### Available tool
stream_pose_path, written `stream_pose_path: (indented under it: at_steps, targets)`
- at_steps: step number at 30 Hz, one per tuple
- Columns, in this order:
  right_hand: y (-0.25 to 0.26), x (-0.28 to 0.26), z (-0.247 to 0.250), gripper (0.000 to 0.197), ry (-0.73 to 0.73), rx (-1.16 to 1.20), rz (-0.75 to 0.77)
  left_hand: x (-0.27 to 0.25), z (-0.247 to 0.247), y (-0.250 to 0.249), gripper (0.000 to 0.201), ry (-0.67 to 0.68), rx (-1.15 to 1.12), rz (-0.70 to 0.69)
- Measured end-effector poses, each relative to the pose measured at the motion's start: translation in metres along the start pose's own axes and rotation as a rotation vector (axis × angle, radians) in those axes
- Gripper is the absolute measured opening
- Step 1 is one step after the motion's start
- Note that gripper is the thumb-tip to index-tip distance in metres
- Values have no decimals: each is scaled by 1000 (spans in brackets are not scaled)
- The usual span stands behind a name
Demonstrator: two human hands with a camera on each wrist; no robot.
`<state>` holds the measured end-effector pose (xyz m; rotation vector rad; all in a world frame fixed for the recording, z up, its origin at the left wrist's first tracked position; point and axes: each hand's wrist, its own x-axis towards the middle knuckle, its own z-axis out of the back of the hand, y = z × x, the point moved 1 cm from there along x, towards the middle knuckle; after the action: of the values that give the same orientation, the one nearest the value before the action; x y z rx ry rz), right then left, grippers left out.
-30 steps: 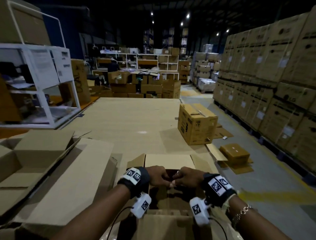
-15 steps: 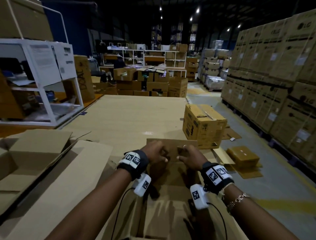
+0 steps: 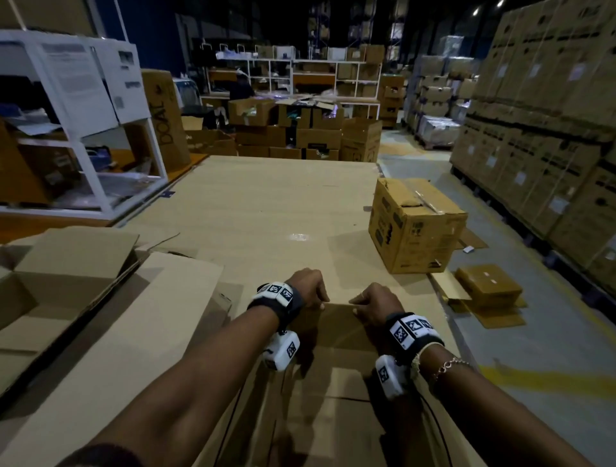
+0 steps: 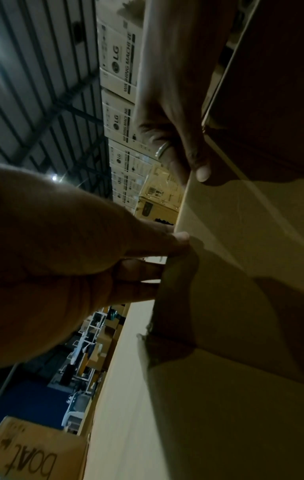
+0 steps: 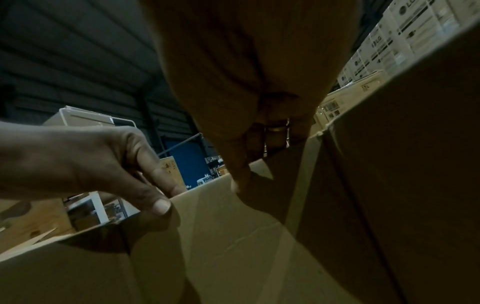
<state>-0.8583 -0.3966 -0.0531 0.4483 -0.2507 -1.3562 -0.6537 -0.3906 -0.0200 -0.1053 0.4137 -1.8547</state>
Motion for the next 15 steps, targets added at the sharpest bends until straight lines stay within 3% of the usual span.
stream_pose_path:
  at_steps: [6, 12, 15]
  targets:
    - [2, -2, -3, 16, -24, -26, 31, 4, -1, 2, 22, -4, -28, -24]
    - [5, -2, 1, 18, 15, 75, 109, 1, 4, 5, 11, -146, -192, -2]
    - [14, 0, -1, 18, 39, 75, 139, -1, 4, 3, 15, -128, -223, 27]
